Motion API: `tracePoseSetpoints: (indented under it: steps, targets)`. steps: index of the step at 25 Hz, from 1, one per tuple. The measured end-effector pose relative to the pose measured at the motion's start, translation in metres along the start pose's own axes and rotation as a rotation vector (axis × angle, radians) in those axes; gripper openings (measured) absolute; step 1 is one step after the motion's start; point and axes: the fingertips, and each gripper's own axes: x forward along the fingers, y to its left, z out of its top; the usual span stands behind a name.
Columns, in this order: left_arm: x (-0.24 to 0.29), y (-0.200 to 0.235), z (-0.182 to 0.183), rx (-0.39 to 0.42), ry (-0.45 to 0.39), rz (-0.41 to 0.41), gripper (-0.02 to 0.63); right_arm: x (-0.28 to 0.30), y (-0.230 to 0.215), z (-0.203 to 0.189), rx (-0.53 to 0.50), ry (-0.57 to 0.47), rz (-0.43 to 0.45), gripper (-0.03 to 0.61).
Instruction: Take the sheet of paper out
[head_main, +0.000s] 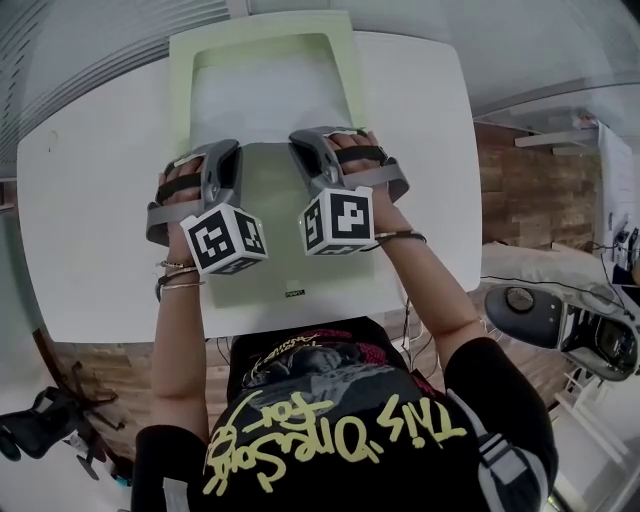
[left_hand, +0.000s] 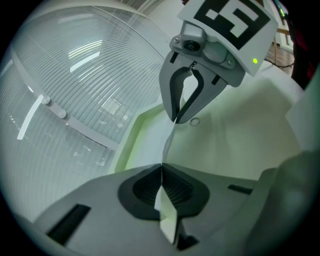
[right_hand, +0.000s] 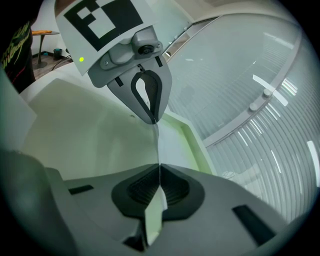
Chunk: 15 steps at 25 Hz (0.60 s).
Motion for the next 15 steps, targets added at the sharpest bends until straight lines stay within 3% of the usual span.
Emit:
tracePoseSetpoints:
  steps: [15]
  targets:
    - [-0.002,-0.011,0.003,-0.018,0.017,-0.001,0.008,-0.005,0.008,-0.006,0.003,-0.012,0.022,0.009]
